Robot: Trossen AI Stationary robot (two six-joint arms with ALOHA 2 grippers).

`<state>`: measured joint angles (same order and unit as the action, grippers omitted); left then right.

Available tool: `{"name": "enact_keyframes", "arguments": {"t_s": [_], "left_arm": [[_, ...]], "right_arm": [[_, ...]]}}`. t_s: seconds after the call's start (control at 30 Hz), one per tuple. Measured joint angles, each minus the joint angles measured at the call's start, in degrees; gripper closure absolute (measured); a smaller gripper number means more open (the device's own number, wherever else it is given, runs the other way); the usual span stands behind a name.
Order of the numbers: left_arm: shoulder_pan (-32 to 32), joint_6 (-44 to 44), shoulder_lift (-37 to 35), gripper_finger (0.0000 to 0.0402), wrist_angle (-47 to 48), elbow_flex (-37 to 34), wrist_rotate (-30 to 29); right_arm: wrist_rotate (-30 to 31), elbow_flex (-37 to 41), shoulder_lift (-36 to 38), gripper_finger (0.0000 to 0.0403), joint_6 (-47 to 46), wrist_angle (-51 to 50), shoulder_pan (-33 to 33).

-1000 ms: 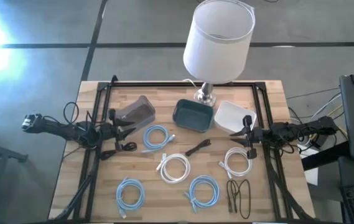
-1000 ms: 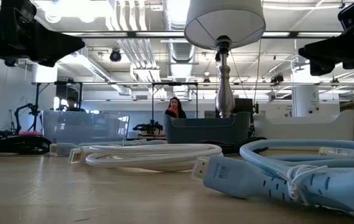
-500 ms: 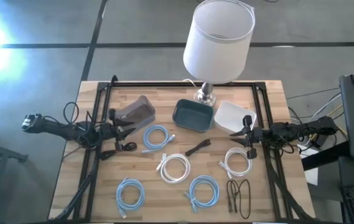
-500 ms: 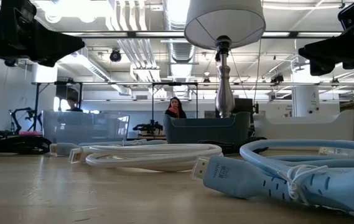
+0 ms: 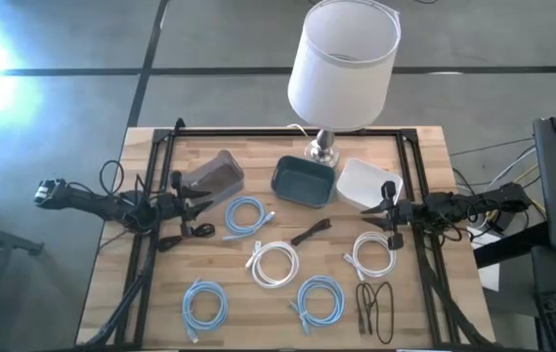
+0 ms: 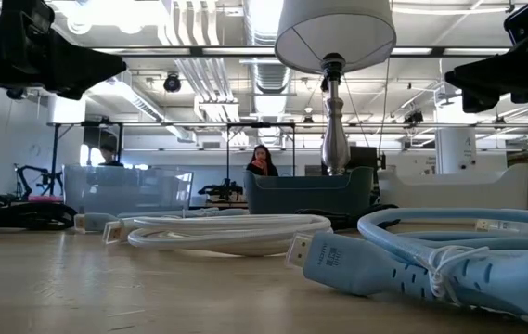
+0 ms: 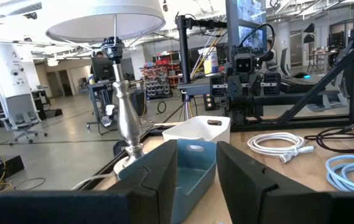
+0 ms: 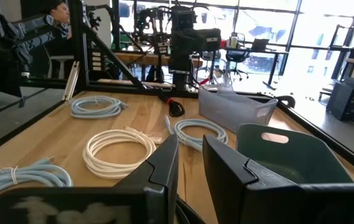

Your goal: Pick & Place USB Port

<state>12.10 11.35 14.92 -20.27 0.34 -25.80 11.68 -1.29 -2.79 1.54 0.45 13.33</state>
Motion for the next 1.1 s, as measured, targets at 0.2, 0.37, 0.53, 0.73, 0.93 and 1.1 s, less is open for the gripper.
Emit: {"name": "enact_keyframes", "arguments": {"t_s": [0.2, 0.37, 0.53, 0.73, 0.93, 1.1], "left_arm": [[0.0, 0.0, 0.0, 0.0284, 0.0, 0.0, 0.0], [0.0, 0.0, 0.0, 0.0284, 0.0, 0.0, 0.0], [0.0, 0.0, 0.0, 0.0284, 0.0, 0.0, 0.0], [0.0, 0.0, 0.0, 0.0284, 0.0, 0.0, 0.0], [0.0, 0.0, 0.0, 0.0284, 0.0, 0.0, 0.0], [0.0, 0.0, 0.0, 0.0284, 0.0, 0.0, 0.0]], "right_arm": [[0.0, 0.0, 0.0, 0.0335, 0.5, 0.0, 0.0], [0.0, 0.0, 0.0, 0.0335, 6.8, 0.0, 0.0], [-0.2, 0.0, 0.0, 0.0335, 10.0, 0.0, 0.0], [-0.2, 0.0, 0.0, 0.0335, -1.1, 0.0, 0.0], [0.2, 0.0, 0.0, 0.0335, -17.1, 0.6, 0.0], [0.3, 0.0, 0.0, 0.0335, -16.5, 0.7, 0.0]]}}
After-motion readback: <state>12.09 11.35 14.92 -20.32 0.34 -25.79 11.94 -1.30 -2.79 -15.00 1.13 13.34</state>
